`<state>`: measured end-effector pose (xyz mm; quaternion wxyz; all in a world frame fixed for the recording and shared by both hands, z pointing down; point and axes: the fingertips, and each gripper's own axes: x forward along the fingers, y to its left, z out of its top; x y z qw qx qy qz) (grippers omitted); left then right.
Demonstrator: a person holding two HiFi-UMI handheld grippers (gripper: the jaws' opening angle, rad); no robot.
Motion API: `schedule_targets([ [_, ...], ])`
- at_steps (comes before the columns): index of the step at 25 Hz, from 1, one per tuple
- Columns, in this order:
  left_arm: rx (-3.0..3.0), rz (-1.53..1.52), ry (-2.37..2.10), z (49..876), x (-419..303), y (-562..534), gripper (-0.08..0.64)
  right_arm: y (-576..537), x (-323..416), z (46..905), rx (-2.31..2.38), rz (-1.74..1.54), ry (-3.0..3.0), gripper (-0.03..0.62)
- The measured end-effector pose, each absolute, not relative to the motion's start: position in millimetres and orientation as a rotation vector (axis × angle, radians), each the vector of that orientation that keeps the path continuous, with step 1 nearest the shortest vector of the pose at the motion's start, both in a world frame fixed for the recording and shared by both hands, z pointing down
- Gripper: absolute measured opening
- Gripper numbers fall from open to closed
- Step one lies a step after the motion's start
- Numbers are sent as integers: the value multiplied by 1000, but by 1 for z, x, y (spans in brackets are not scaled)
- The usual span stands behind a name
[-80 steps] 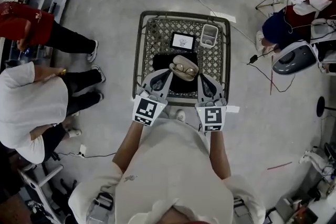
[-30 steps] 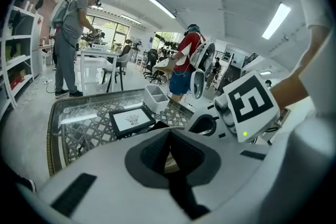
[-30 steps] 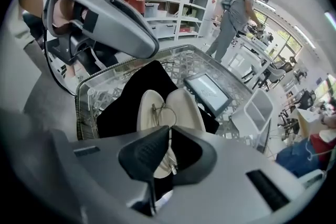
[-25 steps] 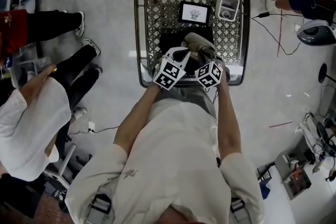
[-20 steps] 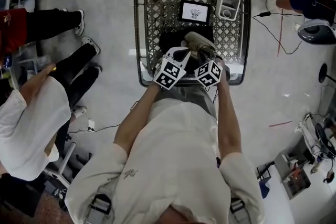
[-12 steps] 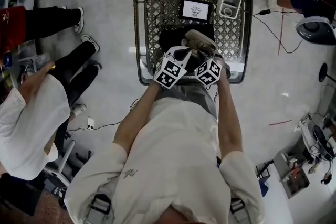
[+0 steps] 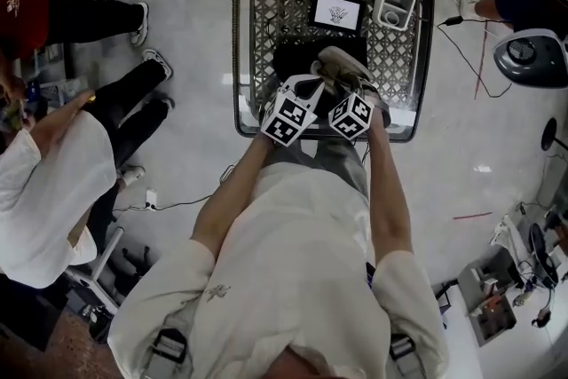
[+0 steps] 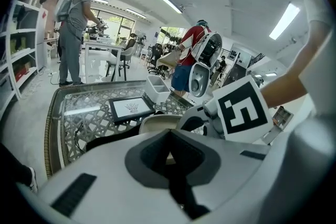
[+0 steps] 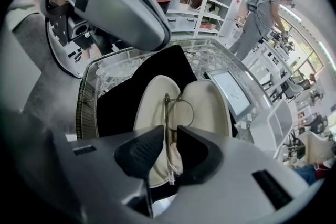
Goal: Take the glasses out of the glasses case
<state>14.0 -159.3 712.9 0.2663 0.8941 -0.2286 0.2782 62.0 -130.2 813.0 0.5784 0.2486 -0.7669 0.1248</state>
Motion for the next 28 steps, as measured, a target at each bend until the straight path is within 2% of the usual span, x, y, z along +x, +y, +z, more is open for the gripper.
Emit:
schedule_targets([
  [8, 2373, 747, -733, 710, 10, -155, 14, -124, 63, 828, 541, 250, -1810, 85],
  [19, 2316, 776, -836, 709, 10, -149, 14, -132, 61, 835, 539, 249, -1878, 21],
  [28, 2309, 798, -854, 709, 6, -148, 14, -134, 59, 826, 562, 317, -1918, 18],
])
